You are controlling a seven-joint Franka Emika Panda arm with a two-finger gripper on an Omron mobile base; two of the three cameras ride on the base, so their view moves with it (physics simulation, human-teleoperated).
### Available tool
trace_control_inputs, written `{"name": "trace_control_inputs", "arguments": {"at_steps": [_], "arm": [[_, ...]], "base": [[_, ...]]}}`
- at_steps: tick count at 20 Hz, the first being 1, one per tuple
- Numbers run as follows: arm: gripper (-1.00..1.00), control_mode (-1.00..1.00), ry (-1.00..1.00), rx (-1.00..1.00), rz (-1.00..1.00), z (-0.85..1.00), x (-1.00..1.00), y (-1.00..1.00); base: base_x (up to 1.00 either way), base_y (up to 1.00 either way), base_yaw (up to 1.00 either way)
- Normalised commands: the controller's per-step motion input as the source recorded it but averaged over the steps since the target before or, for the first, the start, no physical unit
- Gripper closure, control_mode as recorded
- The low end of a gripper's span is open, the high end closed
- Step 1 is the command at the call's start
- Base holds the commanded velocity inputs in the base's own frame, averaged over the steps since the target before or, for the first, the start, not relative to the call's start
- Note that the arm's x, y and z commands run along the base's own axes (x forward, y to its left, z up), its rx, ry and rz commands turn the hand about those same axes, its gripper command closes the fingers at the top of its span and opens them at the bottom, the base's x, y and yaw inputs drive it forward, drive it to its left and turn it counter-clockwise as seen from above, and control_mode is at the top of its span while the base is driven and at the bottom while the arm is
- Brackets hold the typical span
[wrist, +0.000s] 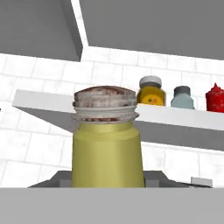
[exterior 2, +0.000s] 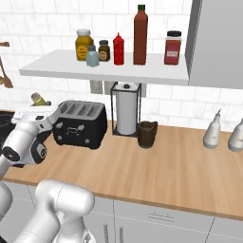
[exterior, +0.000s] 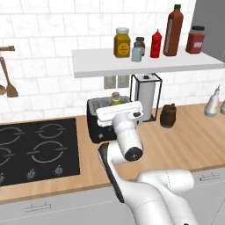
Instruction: Put the shaker and condiment bottle from the counter next to their counterparts in the cabinet.
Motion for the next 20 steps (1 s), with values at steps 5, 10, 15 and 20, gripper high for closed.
{"name": "trace_control_inputs", "arguments": {"at_steps": [5, 10, 15, 20], "arm": [[1.0, -1.0, 0.02, 0.29, -0.17, 0.46, 0.0, -0.01], [1.0, -1.0, 0.0, 0.23, -0.2, 0.31, 0.0, 0.0], [1.0, -1.0, 0.02, 0.03, -0.02, 0.03, 0.0, 0.0], [1.0, -1.0, 0.0, 0.16, -0.02, 0.82, 0.0, 0.0]], "base": [[0.0, 0.0, 0.0], [0.0, 0.0, 0.0], [0.0, 0.0, 0.0], [0.0, 0.0, 0.0]]}}
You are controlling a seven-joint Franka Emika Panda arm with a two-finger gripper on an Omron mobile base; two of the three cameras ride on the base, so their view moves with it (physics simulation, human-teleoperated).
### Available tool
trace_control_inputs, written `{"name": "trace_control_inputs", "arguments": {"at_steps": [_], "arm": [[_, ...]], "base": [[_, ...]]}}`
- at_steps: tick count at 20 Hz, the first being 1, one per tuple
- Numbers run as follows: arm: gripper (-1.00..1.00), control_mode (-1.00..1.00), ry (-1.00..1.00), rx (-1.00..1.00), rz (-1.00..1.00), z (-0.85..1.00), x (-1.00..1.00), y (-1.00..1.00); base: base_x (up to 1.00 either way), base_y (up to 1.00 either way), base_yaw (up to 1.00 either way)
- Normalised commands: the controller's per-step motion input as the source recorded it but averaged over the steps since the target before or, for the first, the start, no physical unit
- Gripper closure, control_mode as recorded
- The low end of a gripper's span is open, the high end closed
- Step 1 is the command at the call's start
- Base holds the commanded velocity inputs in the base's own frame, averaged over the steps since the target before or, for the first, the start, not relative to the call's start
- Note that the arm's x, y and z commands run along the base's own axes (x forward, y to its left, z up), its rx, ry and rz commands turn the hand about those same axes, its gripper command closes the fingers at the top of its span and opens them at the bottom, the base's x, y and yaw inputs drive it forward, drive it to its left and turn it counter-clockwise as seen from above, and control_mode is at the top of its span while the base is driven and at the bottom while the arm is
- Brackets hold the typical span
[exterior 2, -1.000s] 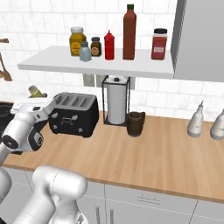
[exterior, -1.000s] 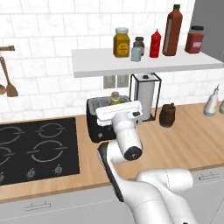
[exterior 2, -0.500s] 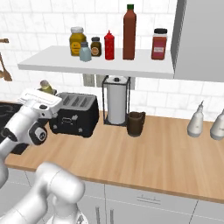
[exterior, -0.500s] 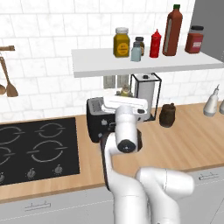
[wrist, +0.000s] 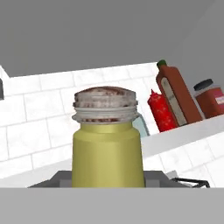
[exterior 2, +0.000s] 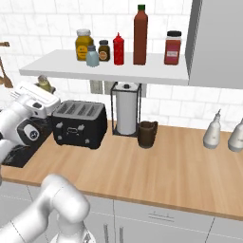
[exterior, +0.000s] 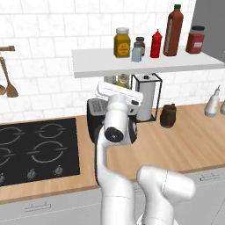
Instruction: Put the shaker and condiment bottle from the counter next to their counterparts in the cabinet.
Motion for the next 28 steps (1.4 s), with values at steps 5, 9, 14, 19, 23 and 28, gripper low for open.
{"name": "trace_control_inputs", "arguments": {"at_steps": [5, 9, 14, 19, 23, 28], "arm": [[1.0, -1.0, 0.0, 0.18, -0.05, 0.8, 0.0, 0.0], [1.0, -1.0, 0.11, 0.01, -0.08, 0.09, 0.08, 0.12], [1.0, -1.0, 0.3, -0.06, -0.15, -0.06, 0.51, 0.02], [1.0, -1.0, 0.36, -0.11, -0.15, 0.04, 0.77, 0.0], [1.0, -1.0, 0.26, -0.02, -0.08, 0.13, 0.55, 0.04], [1.0, -1.0, 0.04, 0.0, -0.02, -0.11, 0.31, 0.02]], "base": [[0.0, 0.0, 0.0], [0.0, 0.0, 0.0], [0.0, 0.0, 0.0], [0.0, 0.0, 0.0], [0.0, 0.0, 0.0], [0.0, 0.0, 0.0]]}}
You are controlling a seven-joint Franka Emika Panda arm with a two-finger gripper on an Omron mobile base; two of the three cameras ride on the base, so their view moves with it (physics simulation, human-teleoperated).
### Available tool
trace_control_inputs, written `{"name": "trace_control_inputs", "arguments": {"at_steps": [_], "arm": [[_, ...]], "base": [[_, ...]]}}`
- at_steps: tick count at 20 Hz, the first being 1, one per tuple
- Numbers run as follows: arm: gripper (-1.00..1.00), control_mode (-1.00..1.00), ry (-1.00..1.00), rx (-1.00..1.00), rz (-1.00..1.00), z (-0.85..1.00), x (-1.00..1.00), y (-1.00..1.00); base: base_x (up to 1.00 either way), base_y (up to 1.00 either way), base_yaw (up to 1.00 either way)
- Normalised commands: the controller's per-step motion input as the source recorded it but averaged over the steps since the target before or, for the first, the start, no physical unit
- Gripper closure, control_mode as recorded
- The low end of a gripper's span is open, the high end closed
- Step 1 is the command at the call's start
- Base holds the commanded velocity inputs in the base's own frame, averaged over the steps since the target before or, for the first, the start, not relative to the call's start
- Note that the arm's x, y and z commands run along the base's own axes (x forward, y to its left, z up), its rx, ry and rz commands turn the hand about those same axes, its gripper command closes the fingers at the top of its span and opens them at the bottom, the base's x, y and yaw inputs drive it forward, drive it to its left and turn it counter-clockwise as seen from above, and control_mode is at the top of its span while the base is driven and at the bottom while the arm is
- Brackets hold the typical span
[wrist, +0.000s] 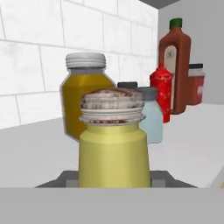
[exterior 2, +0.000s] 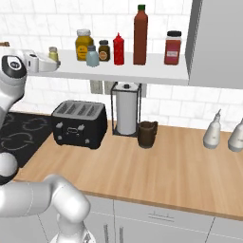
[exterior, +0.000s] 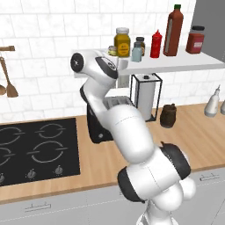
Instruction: Put the shaker and condiment bottle from the counter next to their counterparts in the cabinet.
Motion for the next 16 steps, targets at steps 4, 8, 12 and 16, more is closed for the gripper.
{"name": "trace_control_inputs", "arguments": {"at_steps": [4, 8, 12, 16], "arm": [[1.0, -1.0, 0.0, -0.03, 0.0, -0.17, 0.52, -0.04], [1.0, -1.0, -0.04, -0.18, -0.01, -0.49, 0.35, -0.08], [1.0, -1.0, -0.02, -0.09, -0.01, -0.18, 0.17, -0.05], [1.0, -1.0, 0.0, -0.08, -0.04, -0.13, 0.01, -0.19]], "base": [[0.0, 0.0, 0.0], [0.0, 0.0, 0.0], [0.0, 0.0, 0.0], [0.0, 0.0, 0.0]]}}
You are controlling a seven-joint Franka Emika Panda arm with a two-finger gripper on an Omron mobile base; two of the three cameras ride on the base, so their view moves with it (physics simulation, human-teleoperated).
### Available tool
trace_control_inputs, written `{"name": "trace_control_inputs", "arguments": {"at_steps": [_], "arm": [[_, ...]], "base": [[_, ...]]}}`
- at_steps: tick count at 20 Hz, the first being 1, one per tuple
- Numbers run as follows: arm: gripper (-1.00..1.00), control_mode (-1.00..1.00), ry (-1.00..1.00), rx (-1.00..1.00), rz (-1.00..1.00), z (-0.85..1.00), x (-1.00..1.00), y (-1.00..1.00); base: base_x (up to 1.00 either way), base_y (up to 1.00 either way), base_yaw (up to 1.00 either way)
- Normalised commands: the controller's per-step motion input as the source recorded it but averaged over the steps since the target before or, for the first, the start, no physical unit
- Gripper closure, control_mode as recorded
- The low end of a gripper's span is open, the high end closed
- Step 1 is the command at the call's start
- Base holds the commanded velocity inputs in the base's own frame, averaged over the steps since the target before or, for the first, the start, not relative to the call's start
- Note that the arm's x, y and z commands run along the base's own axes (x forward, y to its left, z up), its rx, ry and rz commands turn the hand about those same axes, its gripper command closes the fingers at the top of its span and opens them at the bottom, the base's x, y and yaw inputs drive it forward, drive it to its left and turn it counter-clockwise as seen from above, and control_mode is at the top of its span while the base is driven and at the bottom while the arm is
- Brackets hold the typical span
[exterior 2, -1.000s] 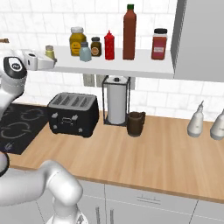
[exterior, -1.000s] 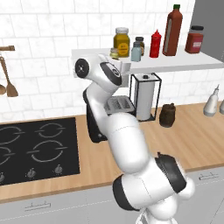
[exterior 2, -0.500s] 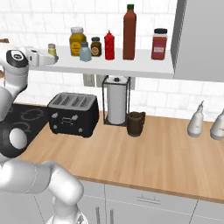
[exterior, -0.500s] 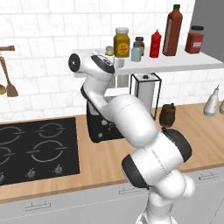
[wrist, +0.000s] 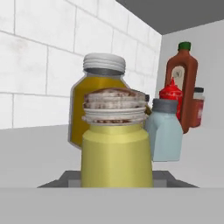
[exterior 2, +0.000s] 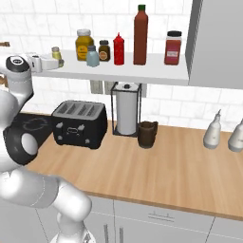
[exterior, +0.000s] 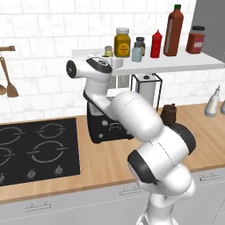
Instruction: Put the shaker and condiment bottle from the counter next to their counterparts in the cabinet.
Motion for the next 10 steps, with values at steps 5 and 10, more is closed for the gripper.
{"name": "trace_control_inputs", "arguments": {"at_steps": [5, 10], "arm": [[1.0, -1.0, 0.0, -0.03, -0.06, -0.11, 0.11, -0.42], [1.0, -1.0, 0.0, 0.0, -0.06, 0.0, 0.08, -0.33]], "base": [[0.0, 0.0, 0.0], [0.0, 0.0, 0.0]]}}
